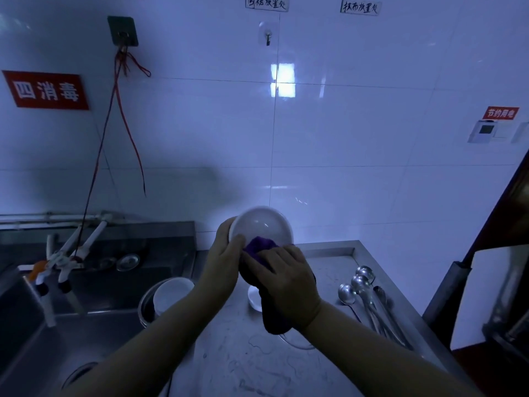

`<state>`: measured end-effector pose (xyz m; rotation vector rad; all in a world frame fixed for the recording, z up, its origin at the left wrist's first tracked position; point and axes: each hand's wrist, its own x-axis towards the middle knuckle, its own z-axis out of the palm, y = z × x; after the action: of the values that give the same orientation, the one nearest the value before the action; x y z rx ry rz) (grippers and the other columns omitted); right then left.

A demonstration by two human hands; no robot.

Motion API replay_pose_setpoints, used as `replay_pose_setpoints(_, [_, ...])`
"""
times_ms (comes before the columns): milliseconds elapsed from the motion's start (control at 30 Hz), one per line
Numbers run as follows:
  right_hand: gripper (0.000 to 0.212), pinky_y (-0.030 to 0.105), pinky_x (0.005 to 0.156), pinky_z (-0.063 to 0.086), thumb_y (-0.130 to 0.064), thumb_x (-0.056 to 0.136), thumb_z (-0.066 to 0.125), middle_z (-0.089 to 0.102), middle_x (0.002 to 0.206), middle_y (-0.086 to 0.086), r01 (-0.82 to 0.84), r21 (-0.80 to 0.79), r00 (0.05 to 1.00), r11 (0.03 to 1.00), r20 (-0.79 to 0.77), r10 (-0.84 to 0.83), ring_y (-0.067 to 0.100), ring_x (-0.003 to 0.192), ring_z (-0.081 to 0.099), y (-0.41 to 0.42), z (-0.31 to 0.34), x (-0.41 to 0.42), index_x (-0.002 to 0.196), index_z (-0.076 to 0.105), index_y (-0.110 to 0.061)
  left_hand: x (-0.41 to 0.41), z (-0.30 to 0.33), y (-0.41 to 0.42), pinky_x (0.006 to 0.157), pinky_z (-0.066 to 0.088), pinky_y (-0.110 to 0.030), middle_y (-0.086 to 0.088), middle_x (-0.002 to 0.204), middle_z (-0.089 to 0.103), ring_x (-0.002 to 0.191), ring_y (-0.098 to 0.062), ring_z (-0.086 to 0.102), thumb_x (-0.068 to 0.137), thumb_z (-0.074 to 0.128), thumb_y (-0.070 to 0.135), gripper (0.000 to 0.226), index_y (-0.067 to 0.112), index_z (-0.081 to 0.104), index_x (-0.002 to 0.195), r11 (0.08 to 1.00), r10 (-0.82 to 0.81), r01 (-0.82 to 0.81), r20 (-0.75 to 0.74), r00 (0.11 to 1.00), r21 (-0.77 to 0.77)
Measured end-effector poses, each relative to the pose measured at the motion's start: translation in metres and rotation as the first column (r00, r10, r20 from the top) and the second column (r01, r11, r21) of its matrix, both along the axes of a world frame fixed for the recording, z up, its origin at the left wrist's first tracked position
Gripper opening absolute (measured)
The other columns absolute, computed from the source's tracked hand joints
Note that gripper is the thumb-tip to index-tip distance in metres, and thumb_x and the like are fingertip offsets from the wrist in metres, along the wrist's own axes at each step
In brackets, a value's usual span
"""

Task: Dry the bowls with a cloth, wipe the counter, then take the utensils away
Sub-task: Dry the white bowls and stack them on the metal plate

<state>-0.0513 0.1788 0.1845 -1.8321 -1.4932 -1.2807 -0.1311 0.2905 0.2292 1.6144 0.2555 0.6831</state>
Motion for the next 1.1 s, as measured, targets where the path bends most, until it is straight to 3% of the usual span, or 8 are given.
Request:
replay_pose_setpoints(167, [0.023, 0.032, 0.079, 0.051, -0.024, 0.088, 0.067, 0.071, 0.091, 0.002, -0.100, -0.155, 0.967, 0.983, 0.216, 0.132, 0.019, 0.081, 0.065, -0.021, 0.006, 0.024, 0.110, 0.071, -0.022, -0.003, 0.016, 0.019, 0.080, 0.050, -0.049, -0.012, 0.104, 0.063, 0.096, -0.036, 0.059, 0.079, 0.048, 0.028, 0.032, 0.022, 0.060, 0.108, 0.986, -0.130, 0.142, -0.133, 0.983, 0.086])
replay_pose_setpoints(267, [0.020, 0.033, 0.074, 0.052, -0.024, 0.089, 0.065, 0.071, 0.088, 0.002, -0.121, -0.223, 0.942, 0.967, 0.283, 0.183, 0.019, 0.078, 0.065, -0.024, 0.011, 0.029, 0.108, 0.071, -0.023, -0.004, 0.027, 0.029, 0.070, 0.049, -0.041, -0.013, 0.099, 0.067, 0.090, -0.037, 0.061, 0.071, 0.053, 0.029, 0.035, 0.023, 0.067, 0.103, 0.967, -0.222, 0.246, -0.237, 0.946, 0.073])
replay_pose_setpoints(400, [0.019, 0.033, 0.074, 0.051, -0.026, 0.091, 0.062, 0.070, 0.085, 0.005, -0.021, -0.065, 0.988, 0.998, 0.153, 0.031, 0.021, 0.075, 0.064, -0.012, 0.012, 0.017, 0.104, 0.072, -0.017, -0.003, 0.013, 0.018, 0.064, 0.054, -0.026, -0.009, 0.108, 0.062, 0.095, -0.027, 0.062, 0.084, 0.059, 0.021, 0.034, 0.019, 0.055, 0.118, 0.983, -0.185, 0.181, -0.120, 0.975, -0.039])
replay_pose_setpoints(600, [0.029, 0.035, 0.079, 0.054, -0.034, 0.091, 0.059, 0.073, 0.092, 0.006, -0.001, 0.019, 0.999, 1.000, -0.054, 0.002, 0.022, 0.081, 0.068, 0.002, 0.002, -0.001, 0.108, 0.070, -0.013, 0.000, -0.006, -0.004, 0.088, 0.053, -0.039, 0.001, 0.117, 0.052, 0.106, -0.021, 0.055, 0.095, 0.045, 0.020, 0.036, 0.027, 0.039, 0.130, 0.998, -0.029, 0.027, -0.028, 0.999, -0.053])
replay_pose_setpoints(767, [0.027, 0.034, 0.082, 0.053, -0.028, 0.089, 0.065, 0.072, 0.096, 0.003, -0.070, -0.108, 0.993, 0.992, 0.090, 0.079, 0.019, 0.085, 0.066, -0.010, 0.000, 0.013, 0.115, 0.068, -0.019, -0.003, 0.004, 0.009, 0.076, 0.051, -0.030, 0.008, 0.109, 0.054, 0.100, -0.019, 0.054, 0.093, 0.043, 0.020, 0.025, 0.033, 0.048, 0.114, 0.992, -0.048, 0.048, 0.001, 0.999, 0.117])
replay_pose_setpoints(933, [0.024, 0.031, 0.076, 0.052, -0.022, 0.088, 0.067, 0.071, 0.091, 0.002, -0.145, -0.269, 0.926, 0.952, 0.301, 0.226, 0.019, 0.080, 0.065, -0.026, 0.013, 0.030, 0.112, 0.070, -0.022, -0.006, 0.028, 0.030, 0.071, 0.049, -0.032, -0.004, 0.102, 0.065, 0.092, -0.024, 0.060, 0.070, 0.051, 0.027, 0.039, 0.027, 0.064, 0.106, 0.944, -0.271, 0.306, -0.237, 0.933, 0.125])
replay_pose_setpoints(1033, [0.018, 0.031, 0.074, 0.049, -0.025, 0.090, 0.065, 0.070, 0.086, 0.003, -0.087, -0.196, 0.950, 0.977, 0.278, 0.141, 0.020, 0.075, 0.064, -0.020, 0.016, 0.024, 0.105, 0.073, -0.020, -0.005, 0.029, 0.032, 0.073, 0.053, -0.037, -0.006, 0.104, 0.066, 0.094, -0.024, 0.063, 0.069, 0.056, 0.027, 0.041, 0.028, 0.063, 0.110, 0.957, -0.275, 0.287, -0.198, 0.941, 0.032])
replay_pose_setpoints(1100, [0.019, 0.032, 0.074, 0.047, -0.026, 0.093, 0.059, 0.070, 0.084, 0.004, -0.025, -0.074, 0.987, 0.997, 0.156, 0.036, 0.021, 0.074, 0.064, -0.013, 0.017, 0.016, 0.103, 0.073, -0.017, -0.004, 0.017, 0.022, 0.065, 0.055, -0.026, -0.001, 0.104, 0.063, 0.088, -0.014, 0.065, 0.073, 0.060, 0.023, 0.039, 0.034, 0.057, 0.110, 0.974, -0.228, 0.225, -0.088, 0.970, -0.037])
